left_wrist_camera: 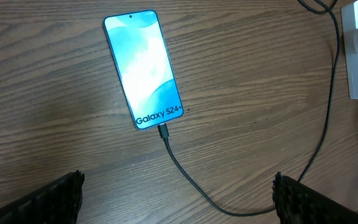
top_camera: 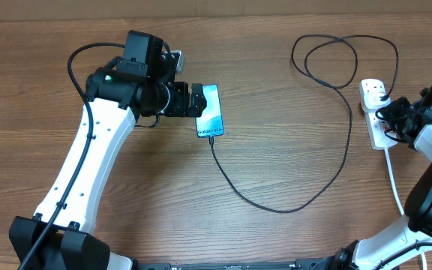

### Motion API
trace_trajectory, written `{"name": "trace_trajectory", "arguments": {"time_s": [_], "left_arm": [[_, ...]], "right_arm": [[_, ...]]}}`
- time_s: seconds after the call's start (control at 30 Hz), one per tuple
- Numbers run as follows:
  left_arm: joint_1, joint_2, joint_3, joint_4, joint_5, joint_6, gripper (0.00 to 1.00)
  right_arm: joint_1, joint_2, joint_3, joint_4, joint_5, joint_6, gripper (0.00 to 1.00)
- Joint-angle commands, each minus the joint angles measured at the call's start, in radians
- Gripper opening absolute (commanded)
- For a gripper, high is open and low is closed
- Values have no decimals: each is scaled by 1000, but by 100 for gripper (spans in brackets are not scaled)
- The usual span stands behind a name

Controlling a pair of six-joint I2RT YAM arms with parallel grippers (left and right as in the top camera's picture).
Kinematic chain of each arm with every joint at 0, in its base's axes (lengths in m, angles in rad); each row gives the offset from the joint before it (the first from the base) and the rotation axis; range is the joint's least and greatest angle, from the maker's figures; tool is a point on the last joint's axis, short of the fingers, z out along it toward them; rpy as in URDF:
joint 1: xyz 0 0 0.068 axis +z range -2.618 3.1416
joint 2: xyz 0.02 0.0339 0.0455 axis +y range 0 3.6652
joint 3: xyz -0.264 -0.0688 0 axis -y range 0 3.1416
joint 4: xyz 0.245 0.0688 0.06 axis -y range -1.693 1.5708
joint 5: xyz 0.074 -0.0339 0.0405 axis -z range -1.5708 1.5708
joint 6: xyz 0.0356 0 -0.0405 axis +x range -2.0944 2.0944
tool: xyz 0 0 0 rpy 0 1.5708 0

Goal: Plug charger to phone and switch on socket
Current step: 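Press the switch on the white power strip with the right gripper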

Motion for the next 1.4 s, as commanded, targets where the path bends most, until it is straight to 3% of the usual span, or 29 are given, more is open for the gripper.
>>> {"name": "trace_trajectory", "arguments": {"time_s": [0.0,0.6,1.37], "left_arm": [[-7,-13,5,4,-8,24,100],[-7,-13,5,4,-15,23,100],[-8,-13,5,3,-23,23,100]], "right_arm": [[-1,24,19,16,-15,3,4],[0,25,18,47,-17,-5,4],[88,46,18,-79,-123,-4,4]]}}
